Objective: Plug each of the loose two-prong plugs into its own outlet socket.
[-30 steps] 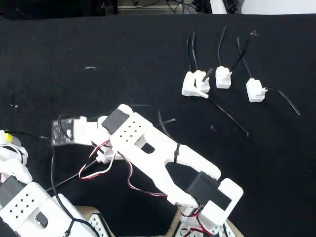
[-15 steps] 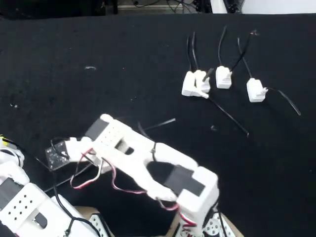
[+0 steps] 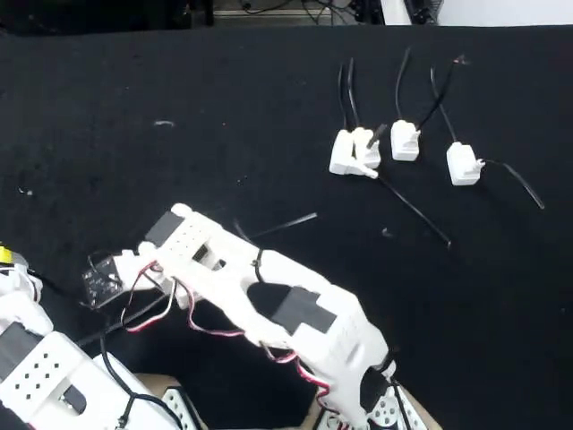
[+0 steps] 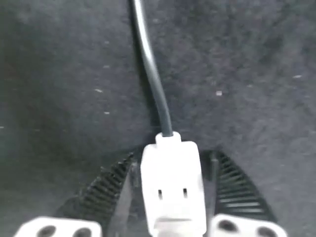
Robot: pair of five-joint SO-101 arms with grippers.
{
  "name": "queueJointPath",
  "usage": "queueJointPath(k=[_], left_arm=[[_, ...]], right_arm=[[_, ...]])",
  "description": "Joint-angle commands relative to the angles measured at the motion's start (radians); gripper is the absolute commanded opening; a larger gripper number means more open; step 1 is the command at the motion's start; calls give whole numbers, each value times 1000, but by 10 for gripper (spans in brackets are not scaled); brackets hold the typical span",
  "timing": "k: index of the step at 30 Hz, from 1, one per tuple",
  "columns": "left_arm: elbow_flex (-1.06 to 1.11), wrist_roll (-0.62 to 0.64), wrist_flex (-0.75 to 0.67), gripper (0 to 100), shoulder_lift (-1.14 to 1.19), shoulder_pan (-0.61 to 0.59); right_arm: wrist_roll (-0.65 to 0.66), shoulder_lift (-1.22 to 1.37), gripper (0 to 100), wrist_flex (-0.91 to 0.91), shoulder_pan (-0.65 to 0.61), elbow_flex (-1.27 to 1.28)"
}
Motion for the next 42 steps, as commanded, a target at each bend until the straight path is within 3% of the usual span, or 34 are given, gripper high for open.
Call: queueJointPath(k=[1,9,18,21,27,33,42], left_arm=[[-68,12,2,230,-8,-4],[-67,12,2,230,-8,-4],[-61,14,2,230,-8,-2],[-61,14,2,230,-8,-2],[-58,14,2,230,-8,-2],[-56,14,2,230,-8,-2],[-56,14,2,230,-8,-2]], right_arm=[[-29,5,10,14,66,-12],[-299,-143,11,6,173,-24],[-942,-202,11,14,397,-154],[-1071,-171,11,72,479,-214],[-1145,-139,11,172,582,-280],[-1132,-163,11,212,658,-286],[-1051,-495,11,345,717,-291]])
